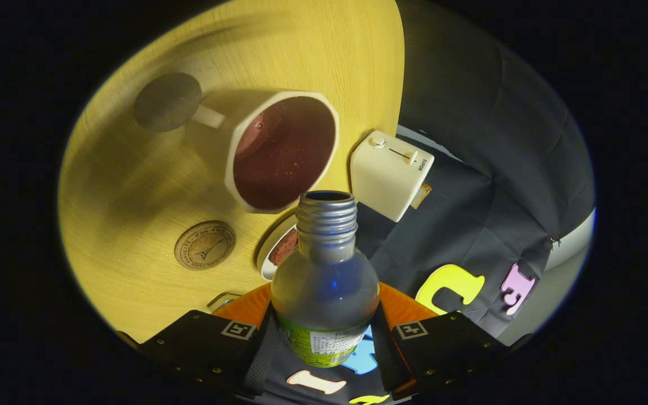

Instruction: Take the bottle from table, then pour the juice into the cup, finally place the bottle on the coaster

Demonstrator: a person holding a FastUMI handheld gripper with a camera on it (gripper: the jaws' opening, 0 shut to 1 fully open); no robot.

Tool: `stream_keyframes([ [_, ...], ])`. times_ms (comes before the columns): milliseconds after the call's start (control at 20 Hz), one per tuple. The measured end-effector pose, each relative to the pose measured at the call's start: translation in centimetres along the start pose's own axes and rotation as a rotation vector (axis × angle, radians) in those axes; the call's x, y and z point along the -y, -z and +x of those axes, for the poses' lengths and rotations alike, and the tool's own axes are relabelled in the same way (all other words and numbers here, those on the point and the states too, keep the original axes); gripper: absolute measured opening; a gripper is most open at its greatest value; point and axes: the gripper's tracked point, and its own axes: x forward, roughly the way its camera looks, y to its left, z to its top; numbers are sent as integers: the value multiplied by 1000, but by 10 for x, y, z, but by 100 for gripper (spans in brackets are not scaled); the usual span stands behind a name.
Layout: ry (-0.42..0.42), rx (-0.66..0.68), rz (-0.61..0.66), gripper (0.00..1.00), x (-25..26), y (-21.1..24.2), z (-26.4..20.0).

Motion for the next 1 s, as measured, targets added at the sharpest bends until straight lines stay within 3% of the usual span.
stream_keyframes([
  [250,-10,7,60,75,-5,-3,-2],
  [450,-27,16,189,75,-9,-3,-4],
  [1000,71,55,584,76,19,8,-15],
])
